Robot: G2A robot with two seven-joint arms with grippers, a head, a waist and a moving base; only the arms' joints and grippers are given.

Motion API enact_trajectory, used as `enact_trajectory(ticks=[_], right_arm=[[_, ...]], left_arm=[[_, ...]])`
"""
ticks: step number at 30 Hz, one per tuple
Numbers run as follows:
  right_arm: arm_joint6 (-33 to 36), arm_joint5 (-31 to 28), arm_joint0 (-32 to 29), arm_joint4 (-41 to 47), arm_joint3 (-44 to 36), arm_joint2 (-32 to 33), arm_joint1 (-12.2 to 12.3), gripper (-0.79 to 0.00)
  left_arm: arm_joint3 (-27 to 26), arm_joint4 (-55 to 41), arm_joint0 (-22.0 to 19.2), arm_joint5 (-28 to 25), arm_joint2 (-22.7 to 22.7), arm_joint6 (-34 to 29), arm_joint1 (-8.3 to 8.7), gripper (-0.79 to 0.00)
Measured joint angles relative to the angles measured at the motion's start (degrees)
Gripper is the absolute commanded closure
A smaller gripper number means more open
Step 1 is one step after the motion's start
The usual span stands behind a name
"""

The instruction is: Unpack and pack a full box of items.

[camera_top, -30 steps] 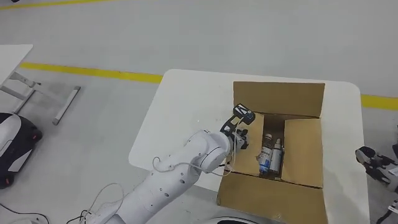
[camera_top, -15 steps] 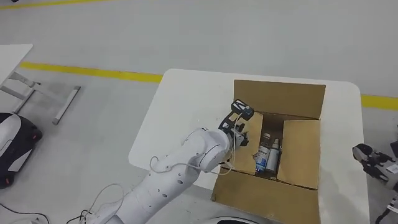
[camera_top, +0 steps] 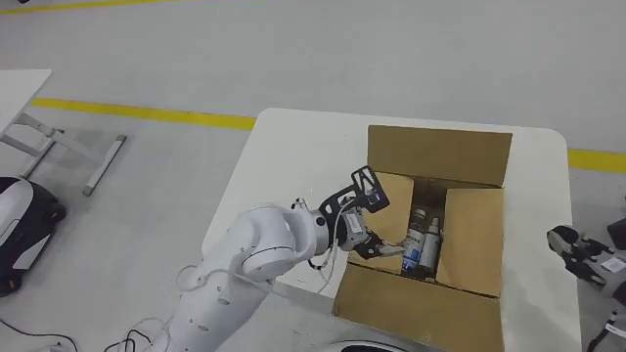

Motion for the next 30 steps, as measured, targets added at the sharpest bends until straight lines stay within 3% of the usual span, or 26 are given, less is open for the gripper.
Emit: enact_trajectory(ticks=[15,18,20,25,30], right_arm=[[0.13,-0.79,-0.02,0.25,-1.40,-2.11,0.43,0.000],[-0.14,-1.01,-0.25,0.33,-1.17,-2.13,0.52,0.000],[-0.25,-1.23,-0.38,0.50,-0.96,-2.09,0.59,0.000],[-0.14,-1.31,-0.81,0.19,-0.92,-2.23,0.76,0.000],[-0.01,-1.36,-0.94,0.06,-0.76,-2.40,0.92,0.000]], left_arm=[[-0.17,0.99,0.89,-1.98,0.72,1.17,0.22,-0.785],[-2.48,5.11,1.65,-8.03,0.66,2.87,0.80,-0.785],[-4.45,8.86,3.05,-14.86,-0.31,5.12,1.43,-0.785],[-6.96,16.49,8.53,-28.09,-6.01,11.09,2.98,-0.785],[-9.70,22.91,13.64,-29.76,-9.96,18.48,4.70,-0.785]])
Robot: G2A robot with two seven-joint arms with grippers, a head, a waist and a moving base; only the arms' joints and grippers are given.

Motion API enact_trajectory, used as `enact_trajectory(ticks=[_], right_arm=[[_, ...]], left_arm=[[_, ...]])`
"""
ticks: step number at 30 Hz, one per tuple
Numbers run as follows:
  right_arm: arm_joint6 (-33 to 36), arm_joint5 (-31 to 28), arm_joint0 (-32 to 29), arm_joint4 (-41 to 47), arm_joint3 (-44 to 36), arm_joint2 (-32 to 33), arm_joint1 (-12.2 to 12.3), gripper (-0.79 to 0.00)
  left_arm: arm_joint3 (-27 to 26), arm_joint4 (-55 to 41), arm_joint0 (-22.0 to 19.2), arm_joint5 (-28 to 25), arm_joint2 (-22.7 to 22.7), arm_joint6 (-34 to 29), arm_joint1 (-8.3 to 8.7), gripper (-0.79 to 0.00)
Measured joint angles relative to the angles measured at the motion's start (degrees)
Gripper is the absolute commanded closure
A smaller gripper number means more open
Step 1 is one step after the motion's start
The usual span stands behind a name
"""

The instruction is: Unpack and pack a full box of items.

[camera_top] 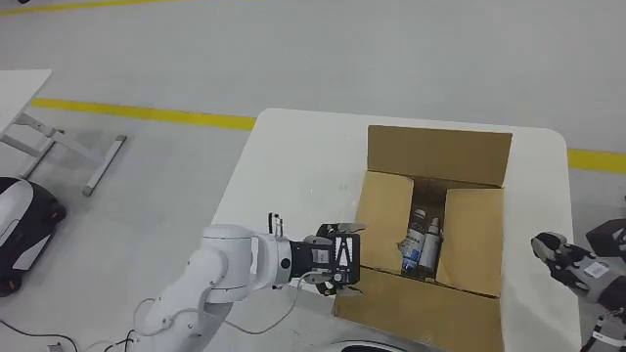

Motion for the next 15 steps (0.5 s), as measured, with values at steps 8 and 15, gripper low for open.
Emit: enact_trajectory(ticks=[8,15], right_arm=[[0.17,0.63,0.16,-0.20,-0.62,-0.14,0.26,0.000],[0.14,0.94,-0.12,-0.74,-1.40,-0.79,0.42,0.000]], left_arm=[[0.16,7.13,4.36,0.04,-2.62,7.65,2.35,-0.785],[0.13,7.05,4.31,0.04,-2.59,7.59,2.33,-0.785]])
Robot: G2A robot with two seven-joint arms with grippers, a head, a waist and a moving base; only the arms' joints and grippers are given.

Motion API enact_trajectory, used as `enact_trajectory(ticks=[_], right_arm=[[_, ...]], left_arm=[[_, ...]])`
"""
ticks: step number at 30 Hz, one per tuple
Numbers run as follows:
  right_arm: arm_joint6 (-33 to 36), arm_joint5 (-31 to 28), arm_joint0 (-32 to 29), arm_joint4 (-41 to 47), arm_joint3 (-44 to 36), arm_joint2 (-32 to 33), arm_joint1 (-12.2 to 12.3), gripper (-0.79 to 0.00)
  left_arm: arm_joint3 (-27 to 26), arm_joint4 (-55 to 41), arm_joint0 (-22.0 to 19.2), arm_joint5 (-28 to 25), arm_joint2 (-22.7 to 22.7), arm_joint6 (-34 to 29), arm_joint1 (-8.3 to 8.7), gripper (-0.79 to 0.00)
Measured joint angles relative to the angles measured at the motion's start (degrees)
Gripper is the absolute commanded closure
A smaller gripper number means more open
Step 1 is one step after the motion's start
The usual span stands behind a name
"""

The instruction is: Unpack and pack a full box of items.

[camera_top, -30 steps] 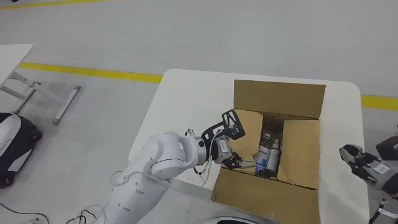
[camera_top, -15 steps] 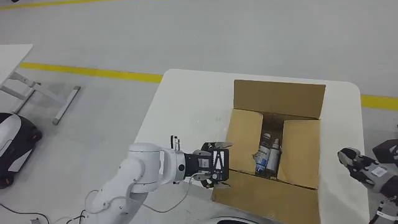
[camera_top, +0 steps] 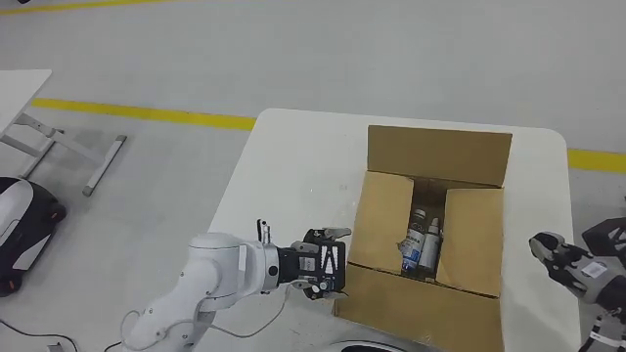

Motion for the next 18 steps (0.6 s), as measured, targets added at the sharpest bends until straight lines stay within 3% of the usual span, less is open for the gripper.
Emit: enact_trajectory(ticks=[9,18], right_arm=[[-0.41,-0.09,-0.92,-0.73,-0.18,0.13,0.25,0.000],[-0.87,-0.35,-2.33,-0.95,0.33,0.97,0.52,0.000]], left_arm=[[0.10,3.65,0.21,-0.01,-0.45,1.41,0.59,-0.785],[1.69,20.66,5.96,0.00,-2.91,11.95,5.29,-0.785]])
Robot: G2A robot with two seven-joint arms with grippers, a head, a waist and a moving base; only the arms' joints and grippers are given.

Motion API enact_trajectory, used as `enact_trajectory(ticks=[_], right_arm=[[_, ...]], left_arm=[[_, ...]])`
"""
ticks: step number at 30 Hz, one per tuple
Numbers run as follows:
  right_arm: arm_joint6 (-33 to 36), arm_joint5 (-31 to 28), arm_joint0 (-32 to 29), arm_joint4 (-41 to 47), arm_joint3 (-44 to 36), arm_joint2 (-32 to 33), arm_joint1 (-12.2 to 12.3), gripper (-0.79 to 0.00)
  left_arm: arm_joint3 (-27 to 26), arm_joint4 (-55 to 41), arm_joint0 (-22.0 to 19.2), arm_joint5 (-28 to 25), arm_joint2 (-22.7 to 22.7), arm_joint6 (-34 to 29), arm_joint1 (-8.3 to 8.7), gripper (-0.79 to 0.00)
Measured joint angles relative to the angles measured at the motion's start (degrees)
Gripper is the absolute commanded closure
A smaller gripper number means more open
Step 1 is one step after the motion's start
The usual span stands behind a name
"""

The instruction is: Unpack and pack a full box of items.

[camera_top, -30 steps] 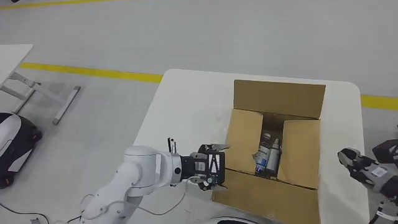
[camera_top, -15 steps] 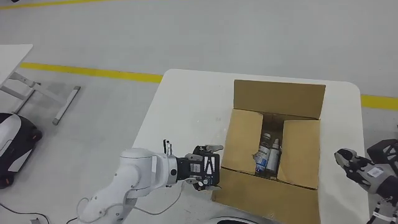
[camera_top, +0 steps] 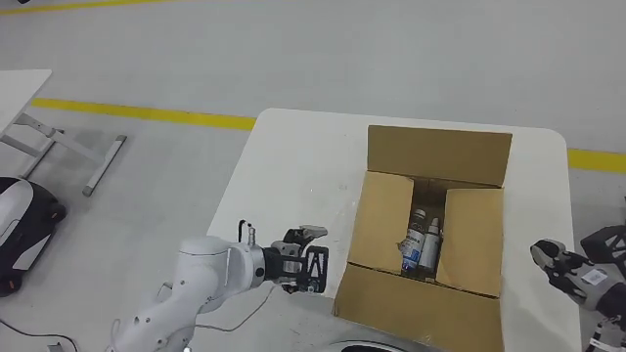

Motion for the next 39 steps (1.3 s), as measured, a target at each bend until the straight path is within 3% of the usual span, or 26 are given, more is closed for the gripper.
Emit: enact_trajectory(ticks=[4,9,11,14,17,21,27,28,29,39], right_arm=[[-0.06,0.00,-0.15,-0.21,-0.06,-0.11,0.10,0.000],[-0.12,0.08,-0.23,-0.40,-0.17,-0.12,0.22,0.000],[-0.17,0.13,-0.26,-0.53,-0.33,-0.11,0.27,0.000],[-0.28,0.22,-0.42,-0.62,-0.48,-0.17,0.33,0.000],[-0.44,0.29,-0.64,-0.67,-0.49,-0.21,0.39,0.000],[-0.59,0.38,-0.88,-0.60,-0.47,-0.10,0.47,0.000],[-0.80,0.58,-1.22,-0.49,-0.12,0.25,0.60,0.000],[-0.83,0.59,-1.20,-0.47,0.00,0.20,0.62,0.000],[-0.85,0.59,-1.13,-0.47,0.08,0.13,0.64,0.000],[-0.78,0.43,0.30,-0.68,1.64,-1.31,0.77,0.000]], left_arm=[[1.00,10.40,3.27,0.00,1.94,8.43,2.33,-0.785],[3.26,15.36,3.48,1.85,3.61,15.80,3.11,-0.785],[3.95,16.65,2.75,4.11,5.31,18.50,3.17,-0.705],[4.37,17.65,0.92,6.43,8.10,21.77,3.16,-0.369],[5.32,18.31,-1.29,7.62,11.06,23.15,3.03,-0.274],[7.07,18.79,-4.49,8.21,14.92,23.46,2.75,0.000],[8.83,16.20,-7.36,8.02,17.00,24.01,2.51,0.000],[8.94,15.01,-7.57,7.75,16.70,23.99,2.50,-0.289],[8.97,14.14,-7.68,7.58,16.41,23.87,2.50,-0.785],[9.53,-0.68,-11.18,9.63,14.17,15.89,1.63,-0.785]])
